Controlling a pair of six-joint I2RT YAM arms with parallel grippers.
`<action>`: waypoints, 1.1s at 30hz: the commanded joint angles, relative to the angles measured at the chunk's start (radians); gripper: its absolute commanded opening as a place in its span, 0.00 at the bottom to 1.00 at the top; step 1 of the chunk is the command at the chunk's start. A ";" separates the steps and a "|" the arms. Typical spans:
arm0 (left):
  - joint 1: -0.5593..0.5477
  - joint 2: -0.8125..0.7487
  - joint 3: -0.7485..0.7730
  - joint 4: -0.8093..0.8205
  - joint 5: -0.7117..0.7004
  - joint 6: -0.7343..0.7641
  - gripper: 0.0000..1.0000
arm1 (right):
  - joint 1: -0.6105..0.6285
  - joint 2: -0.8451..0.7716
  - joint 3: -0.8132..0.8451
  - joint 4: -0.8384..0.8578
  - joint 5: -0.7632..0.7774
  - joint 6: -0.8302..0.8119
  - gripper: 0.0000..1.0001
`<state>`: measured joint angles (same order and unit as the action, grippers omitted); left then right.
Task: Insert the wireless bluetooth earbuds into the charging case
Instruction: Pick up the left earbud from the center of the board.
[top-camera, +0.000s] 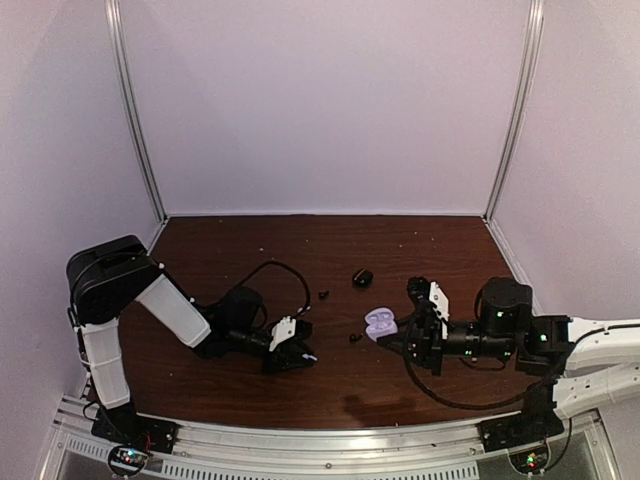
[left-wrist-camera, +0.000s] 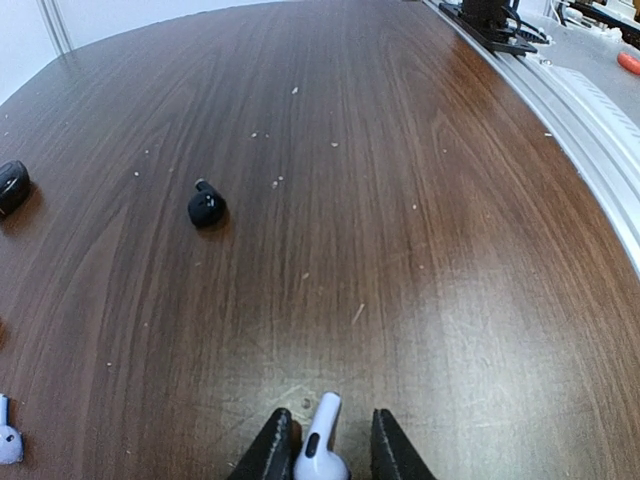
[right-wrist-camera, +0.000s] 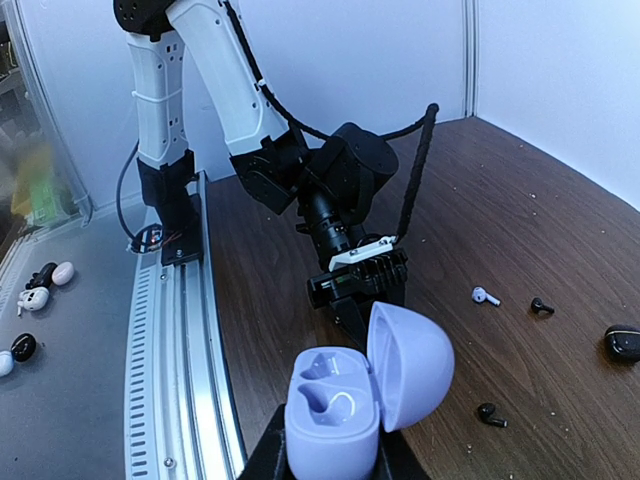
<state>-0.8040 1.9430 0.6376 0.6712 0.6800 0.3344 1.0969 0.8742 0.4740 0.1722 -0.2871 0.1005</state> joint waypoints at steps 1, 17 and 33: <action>0.006 0.012 -0.016 -0.070 -0.050 -0.006 0.31 | -0.006 -0.023 0.026 0.006 0.011 -0.010 0.15; 0.009 -0.056 -0.027 -0.220 -0.071 -0.016 0.31 | -0.006 -0.034 0.020 0.014 0.001 -0.016 0.15; 0.011 -0.050 -0.019 -0.208 -0.088 -0.033 0.22 | -0.008 -0.028 0.022 0.017 0.003 -0.018 0.15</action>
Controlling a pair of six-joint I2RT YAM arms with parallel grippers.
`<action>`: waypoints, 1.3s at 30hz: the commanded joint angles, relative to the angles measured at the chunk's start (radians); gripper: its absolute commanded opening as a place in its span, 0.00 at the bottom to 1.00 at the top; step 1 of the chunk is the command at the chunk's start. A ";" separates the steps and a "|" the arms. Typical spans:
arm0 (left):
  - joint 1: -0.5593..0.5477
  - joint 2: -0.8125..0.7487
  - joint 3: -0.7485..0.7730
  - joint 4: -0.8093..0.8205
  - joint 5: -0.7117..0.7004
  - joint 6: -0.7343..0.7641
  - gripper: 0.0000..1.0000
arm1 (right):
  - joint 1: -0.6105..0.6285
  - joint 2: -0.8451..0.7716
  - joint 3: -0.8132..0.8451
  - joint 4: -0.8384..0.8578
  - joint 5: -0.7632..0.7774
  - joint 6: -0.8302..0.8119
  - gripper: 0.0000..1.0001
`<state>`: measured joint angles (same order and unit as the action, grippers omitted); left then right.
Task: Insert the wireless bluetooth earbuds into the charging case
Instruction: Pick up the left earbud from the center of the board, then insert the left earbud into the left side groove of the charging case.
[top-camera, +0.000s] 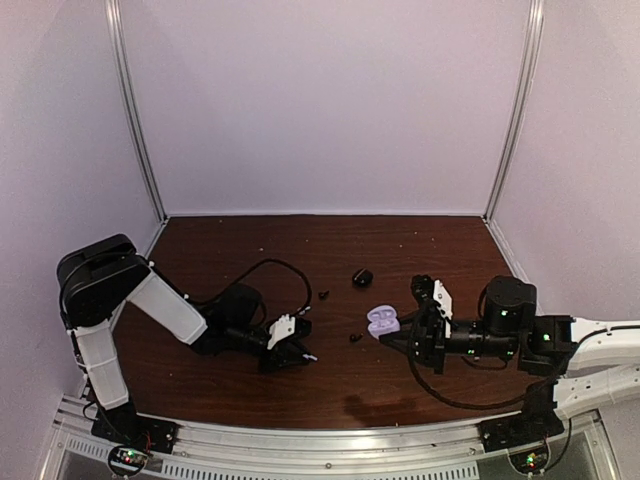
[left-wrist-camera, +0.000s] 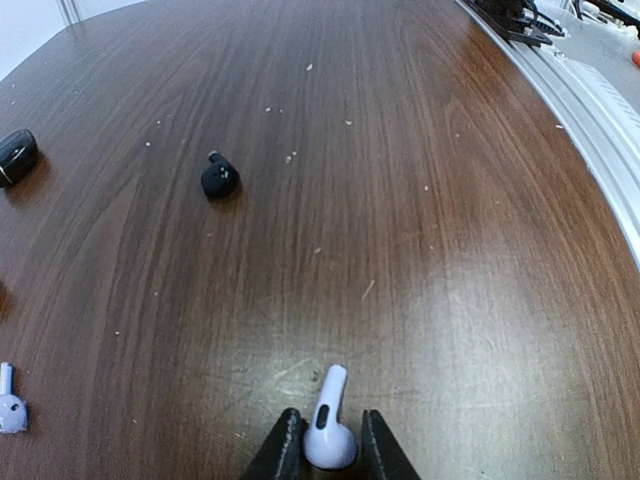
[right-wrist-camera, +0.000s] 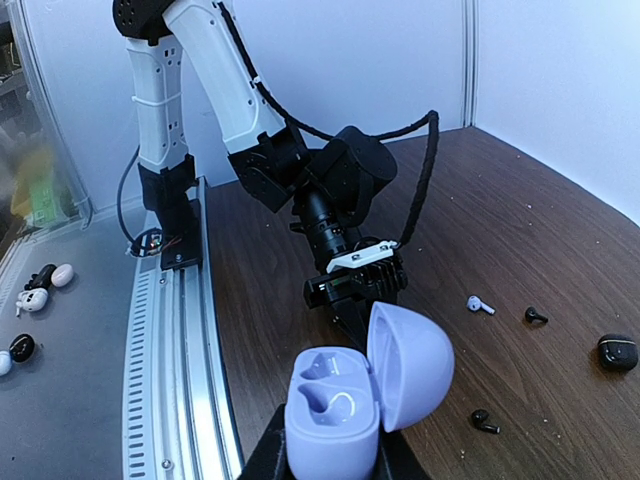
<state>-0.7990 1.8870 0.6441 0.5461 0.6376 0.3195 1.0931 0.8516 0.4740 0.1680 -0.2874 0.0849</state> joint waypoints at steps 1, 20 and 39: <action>0.006 -0.007 -0.033 -0.073 -0.054 -0.029 0.21 | -0.005 -0.005 0.019 0.025 0.003 0.000 0.15; -0.095 -0.395 -0.006 -0.297 -0.285 -0.190 0.11 | -0.002 0.124 -0.100 0.290 0.163 -0.210 0.13; -0.374 -0.584 0.227 -0.609 -0.556 -0.135 0.10 | -0.004 0.258 -0.147 0.503 0.088 -0.434 0.10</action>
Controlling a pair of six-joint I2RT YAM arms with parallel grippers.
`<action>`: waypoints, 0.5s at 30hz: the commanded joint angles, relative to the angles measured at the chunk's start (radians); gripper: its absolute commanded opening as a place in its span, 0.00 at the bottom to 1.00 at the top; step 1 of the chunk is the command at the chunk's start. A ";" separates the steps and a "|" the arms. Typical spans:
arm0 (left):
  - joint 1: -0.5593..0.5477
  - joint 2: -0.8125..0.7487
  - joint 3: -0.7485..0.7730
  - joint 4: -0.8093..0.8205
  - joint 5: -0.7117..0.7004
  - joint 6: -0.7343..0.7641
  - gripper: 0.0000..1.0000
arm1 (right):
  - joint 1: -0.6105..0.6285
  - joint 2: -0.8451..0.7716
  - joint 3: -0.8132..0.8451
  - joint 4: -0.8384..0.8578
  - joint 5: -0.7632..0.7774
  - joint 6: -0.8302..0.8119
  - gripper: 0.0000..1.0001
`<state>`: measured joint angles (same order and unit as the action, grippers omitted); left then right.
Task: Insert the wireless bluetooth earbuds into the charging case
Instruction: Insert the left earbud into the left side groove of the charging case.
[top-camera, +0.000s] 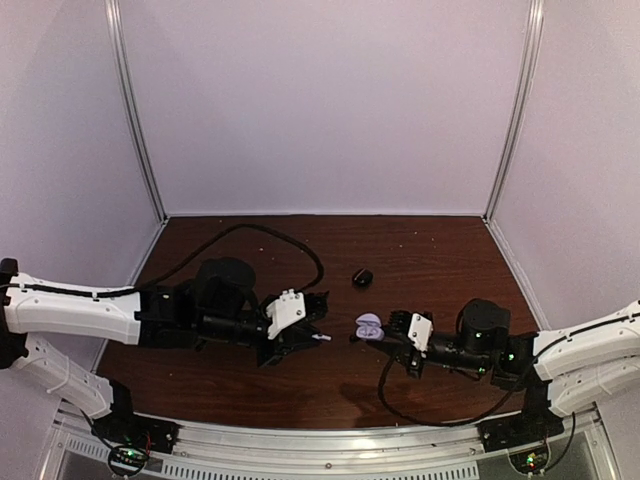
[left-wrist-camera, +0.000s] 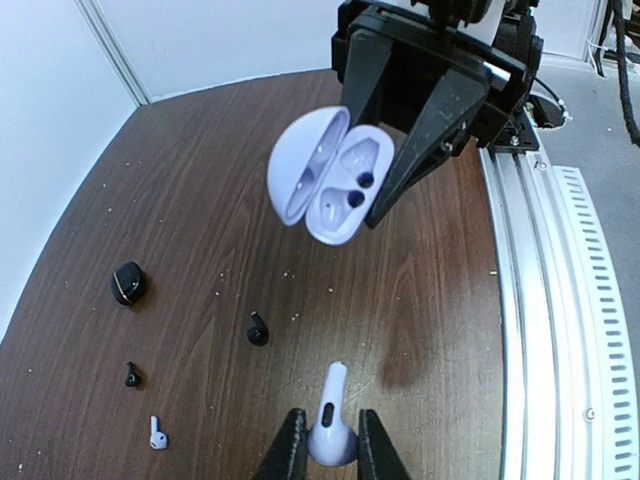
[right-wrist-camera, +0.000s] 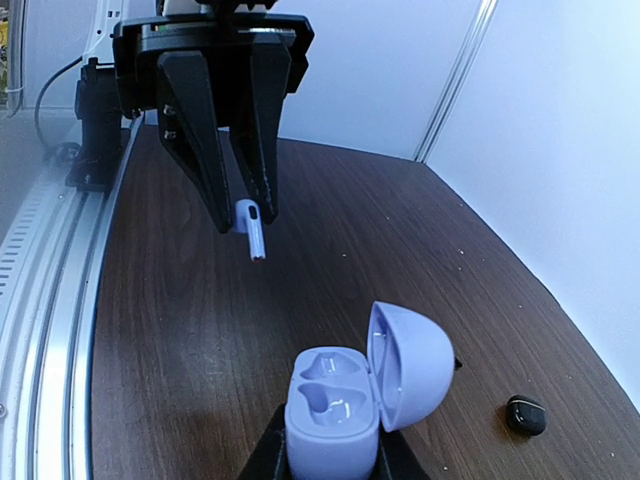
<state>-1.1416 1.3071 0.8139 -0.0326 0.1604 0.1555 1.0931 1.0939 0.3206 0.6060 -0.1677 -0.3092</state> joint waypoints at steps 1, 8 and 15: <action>-0.038 0.000 0.071 -0.034 -0.086 0.033 0.10 | -0.003 0.018 0.007 0.067 -0.037 -0.041 0.10; -0.089 0.043 0.133 -0.077 -0.143 0.087 0.10 | -0.002 0.040 0.016 0.064 -0.092 -0.027 0.10; -0.127 0.071 0.171 -0.104 -0.145 0.134 0.09 | -0.002 0.063 0.028 0.048 -0.143 -0.005 0.10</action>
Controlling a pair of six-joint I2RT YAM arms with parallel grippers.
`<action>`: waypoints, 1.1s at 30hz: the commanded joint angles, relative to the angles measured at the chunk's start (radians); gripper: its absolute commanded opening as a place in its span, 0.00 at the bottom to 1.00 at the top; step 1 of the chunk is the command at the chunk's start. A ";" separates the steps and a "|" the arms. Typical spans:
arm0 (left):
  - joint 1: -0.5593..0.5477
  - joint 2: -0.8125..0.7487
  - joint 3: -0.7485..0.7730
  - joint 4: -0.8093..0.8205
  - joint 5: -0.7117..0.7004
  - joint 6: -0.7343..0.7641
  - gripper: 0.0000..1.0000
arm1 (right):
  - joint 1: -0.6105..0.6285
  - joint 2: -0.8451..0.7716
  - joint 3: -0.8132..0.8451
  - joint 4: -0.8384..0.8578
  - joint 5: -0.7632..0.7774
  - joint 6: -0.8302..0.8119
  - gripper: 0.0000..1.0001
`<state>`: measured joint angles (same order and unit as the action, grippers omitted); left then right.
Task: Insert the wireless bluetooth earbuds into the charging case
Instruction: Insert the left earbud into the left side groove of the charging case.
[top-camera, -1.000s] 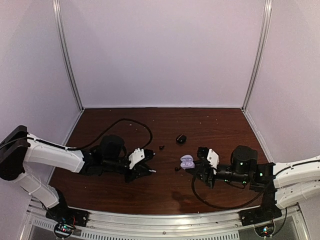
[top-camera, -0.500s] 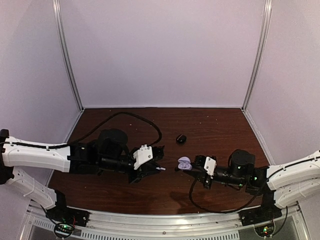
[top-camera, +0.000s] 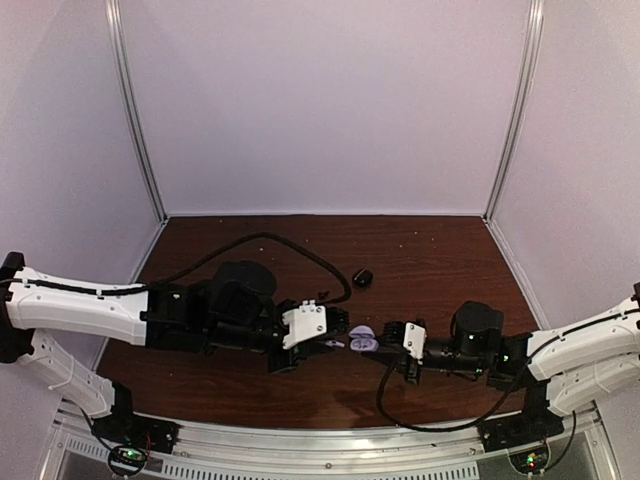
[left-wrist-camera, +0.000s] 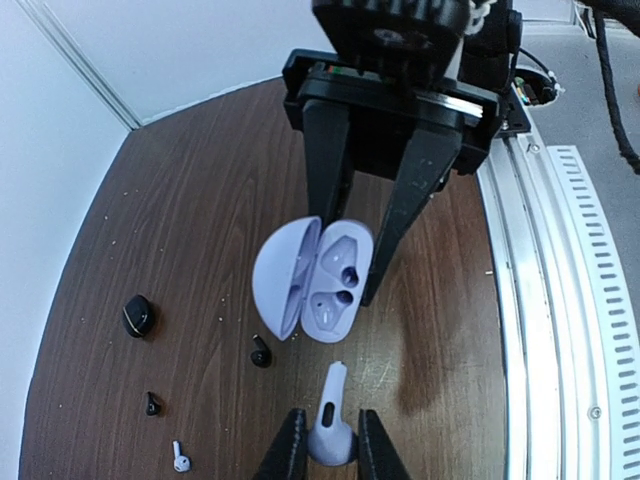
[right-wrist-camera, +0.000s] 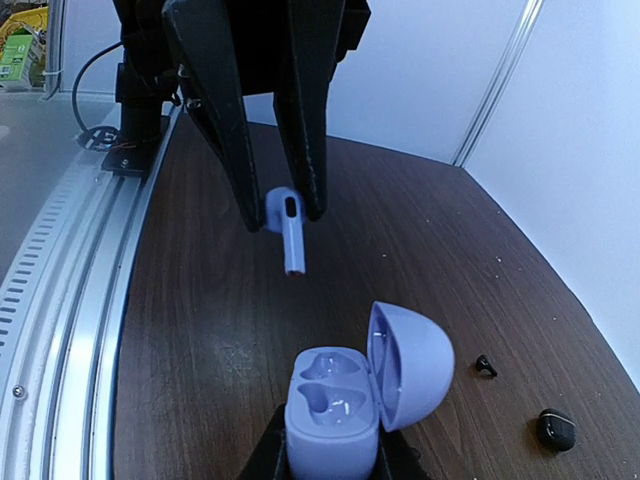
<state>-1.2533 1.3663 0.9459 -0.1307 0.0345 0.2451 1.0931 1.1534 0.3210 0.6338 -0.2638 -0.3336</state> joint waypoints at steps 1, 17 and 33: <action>-0.015 0.015 0.045 -0.012 -0.020 0.048 0.09 | -0.001 0.004 0.029 0.020 -0.051 0.021 0.10; -0.051 0.082 0.098 -0.048 -0.073 0.127 0.09 | -0.002 0.038 0.036 0.041 -0.117 0.079 0.10; -0.084 0.126 0.133 -0.069 -0.085 0.165 0.09 | -0.001 0.068 0.053 0.044 -0.152 0.112 0.09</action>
<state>-1.3224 1.4761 1.0397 -0.2073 -0.0486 0.3847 1.0931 1.2160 0.3416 0.6498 -0.3962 -0.2466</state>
